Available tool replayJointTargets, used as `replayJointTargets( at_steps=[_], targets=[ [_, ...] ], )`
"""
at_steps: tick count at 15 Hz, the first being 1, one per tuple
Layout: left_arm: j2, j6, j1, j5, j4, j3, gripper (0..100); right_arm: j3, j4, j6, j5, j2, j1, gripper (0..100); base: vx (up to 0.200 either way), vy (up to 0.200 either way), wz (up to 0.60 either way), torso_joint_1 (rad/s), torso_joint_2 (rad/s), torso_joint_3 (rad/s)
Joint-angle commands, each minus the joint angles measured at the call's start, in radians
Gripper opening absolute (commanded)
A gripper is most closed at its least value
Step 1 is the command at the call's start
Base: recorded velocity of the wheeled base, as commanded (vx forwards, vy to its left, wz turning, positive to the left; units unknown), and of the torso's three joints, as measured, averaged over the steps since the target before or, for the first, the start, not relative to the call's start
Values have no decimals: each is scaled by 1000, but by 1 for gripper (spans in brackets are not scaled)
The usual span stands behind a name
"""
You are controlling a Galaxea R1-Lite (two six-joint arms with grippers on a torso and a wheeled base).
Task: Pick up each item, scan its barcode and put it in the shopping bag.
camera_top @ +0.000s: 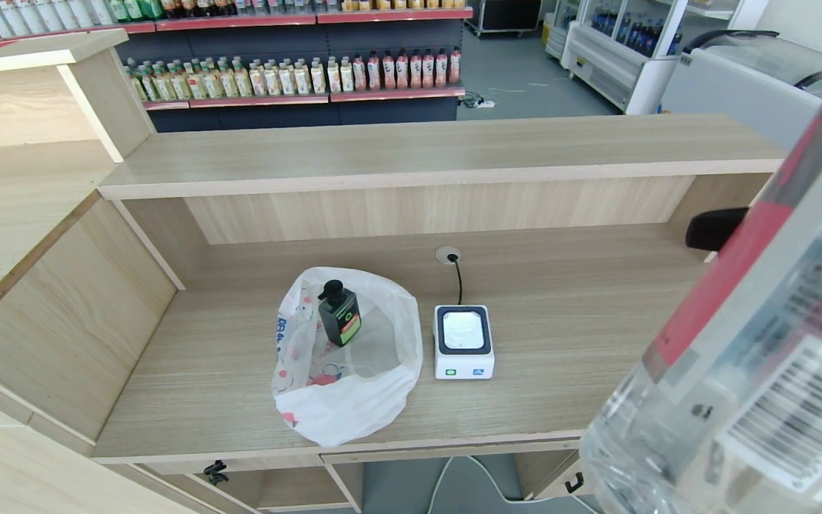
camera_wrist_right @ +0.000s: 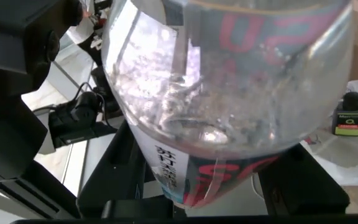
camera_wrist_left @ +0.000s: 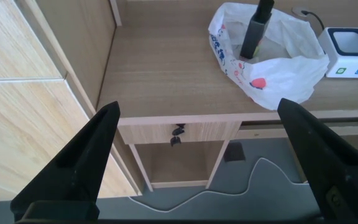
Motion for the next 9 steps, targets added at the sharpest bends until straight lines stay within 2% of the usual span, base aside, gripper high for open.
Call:
replayJointTargets(
  at_steps=[1,4,6,7,9],
  targets=[
    [0,-1,0,-1,0,0,100,-36,23,-15,0,17,26,0,0,0,0,0,0,0],
    [0,0,0,0,0,0,100,-30,26,-45,-12,17,20,0,0,0,0,0,0,0],
    [0,-1,0,0,0,0,100,-33,15,-56,-112,27,-22,0,0,0,0,0,0,0],
    [0,-1,0,-1,0,0,100,-30,12,-87,-141,37,-83,0,0,0,0,0,0,0],
    [0,0,0,-1,0,0,100,24,-22,-167,-147,44,-267,0,0,0,0,0,0,0]
  ],
)
